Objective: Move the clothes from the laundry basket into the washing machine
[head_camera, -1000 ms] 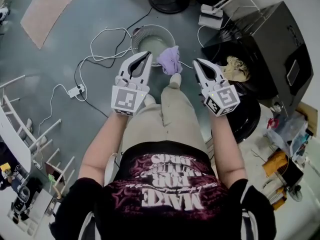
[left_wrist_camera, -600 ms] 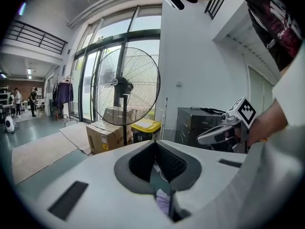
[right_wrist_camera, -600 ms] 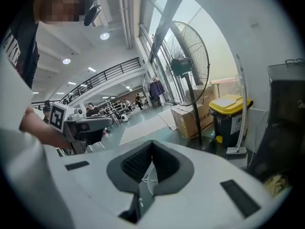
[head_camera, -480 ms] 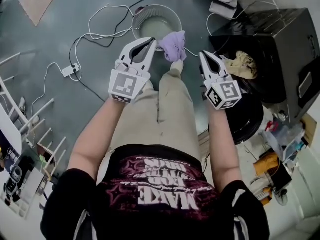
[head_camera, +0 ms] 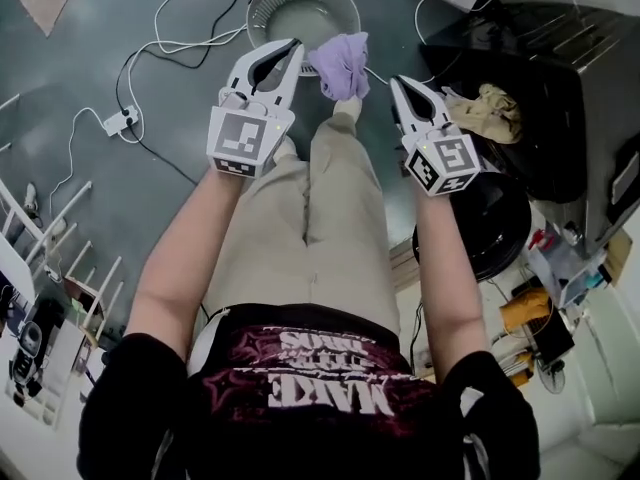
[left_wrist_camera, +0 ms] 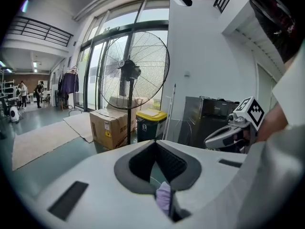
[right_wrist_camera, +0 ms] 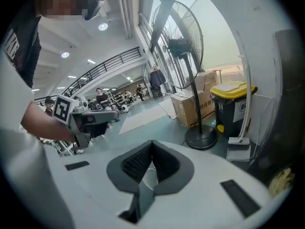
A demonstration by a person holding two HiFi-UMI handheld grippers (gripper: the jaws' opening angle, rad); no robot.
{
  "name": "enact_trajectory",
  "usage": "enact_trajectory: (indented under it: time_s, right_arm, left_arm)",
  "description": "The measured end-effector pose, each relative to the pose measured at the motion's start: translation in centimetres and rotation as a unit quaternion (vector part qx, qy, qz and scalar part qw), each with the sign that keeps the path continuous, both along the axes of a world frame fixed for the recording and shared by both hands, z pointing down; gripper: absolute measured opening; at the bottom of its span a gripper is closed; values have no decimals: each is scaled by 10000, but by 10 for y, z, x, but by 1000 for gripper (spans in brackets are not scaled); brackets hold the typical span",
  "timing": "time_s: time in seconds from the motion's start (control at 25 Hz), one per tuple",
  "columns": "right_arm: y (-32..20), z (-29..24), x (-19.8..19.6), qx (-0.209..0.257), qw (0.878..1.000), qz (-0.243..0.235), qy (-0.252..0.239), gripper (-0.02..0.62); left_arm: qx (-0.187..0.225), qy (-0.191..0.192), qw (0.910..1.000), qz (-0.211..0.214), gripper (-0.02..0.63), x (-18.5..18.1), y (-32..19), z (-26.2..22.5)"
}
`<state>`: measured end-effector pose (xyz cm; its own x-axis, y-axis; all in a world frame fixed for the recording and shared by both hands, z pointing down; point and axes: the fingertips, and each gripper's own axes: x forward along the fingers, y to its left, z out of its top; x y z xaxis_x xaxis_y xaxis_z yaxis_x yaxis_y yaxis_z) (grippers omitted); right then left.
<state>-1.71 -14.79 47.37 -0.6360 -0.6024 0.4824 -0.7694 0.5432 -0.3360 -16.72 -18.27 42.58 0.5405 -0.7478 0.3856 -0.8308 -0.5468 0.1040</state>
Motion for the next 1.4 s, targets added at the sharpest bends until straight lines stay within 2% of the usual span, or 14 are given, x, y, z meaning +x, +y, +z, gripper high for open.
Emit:
enact_trajectory:
  time_s: [0.4,0.68,0.92,1.12,1.2,1.36,1.4]
  right_arm:
    - [-3,84,-11,-392,9987,-245,208,6]
    - [10,159,0,-892,9938,-388,546,9]
    - [12,208,1,-1301,9891,-459,512,157]
    - [13,245,-6,-1710,9840,-394,320,305]
    - [13,259,-7,-1814,9820,-387,358,326]
    - [9,279,-10,-1956,9797,-249,359,460]
    - [8,283,-10,-1983,9794,-202,334,469]
  left_arm:
    - [-346,-104,9993,29,5,5,5,76]
    - [-831,165,9964,-66,5,15,9,119]
    - [-914,141,9957,46,5,31,9,147]
    - [-1047,130,9944,49,5,36,15,166]
    - [-1065,128,9942,37,5,37,15,172]
    - [-1089,123,9940,13,5,38,12,181]
    - [-1086,118,9940,15,5,38,11,184]
